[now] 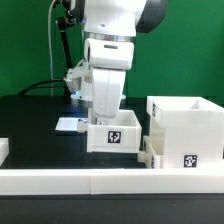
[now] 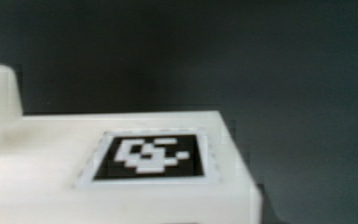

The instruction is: Assemble drawer

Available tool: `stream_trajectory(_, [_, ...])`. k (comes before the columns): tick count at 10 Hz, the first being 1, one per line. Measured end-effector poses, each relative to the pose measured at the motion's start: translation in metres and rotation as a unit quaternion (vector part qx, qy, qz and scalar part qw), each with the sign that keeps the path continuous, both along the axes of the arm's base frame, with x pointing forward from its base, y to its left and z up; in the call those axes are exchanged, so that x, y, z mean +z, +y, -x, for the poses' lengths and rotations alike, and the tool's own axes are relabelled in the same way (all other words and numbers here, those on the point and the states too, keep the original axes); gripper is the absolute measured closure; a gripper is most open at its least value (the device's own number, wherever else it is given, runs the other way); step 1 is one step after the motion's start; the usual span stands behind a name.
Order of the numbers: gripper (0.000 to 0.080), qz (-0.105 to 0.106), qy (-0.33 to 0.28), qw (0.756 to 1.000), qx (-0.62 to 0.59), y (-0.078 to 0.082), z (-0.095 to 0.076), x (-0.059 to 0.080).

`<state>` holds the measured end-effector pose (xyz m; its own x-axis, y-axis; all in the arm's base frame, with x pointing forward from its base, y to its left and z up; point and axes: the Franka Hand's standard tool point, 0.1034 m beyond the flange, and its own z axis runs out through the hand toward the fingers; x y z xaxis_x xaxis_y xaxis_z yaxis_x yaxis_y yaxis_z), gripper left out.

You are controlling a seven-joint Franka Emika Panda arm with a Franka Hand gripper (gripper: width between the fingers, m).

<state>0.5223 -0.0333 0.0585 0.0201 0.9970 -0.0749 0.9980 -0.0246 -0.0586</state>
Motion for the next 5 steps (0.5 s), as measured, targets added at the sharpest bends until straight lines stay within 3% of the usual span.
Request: stream_trajectory(5, [0.0755,0.003,0.014,1.0,0.0,0.0006,-0.0055,0.0009])
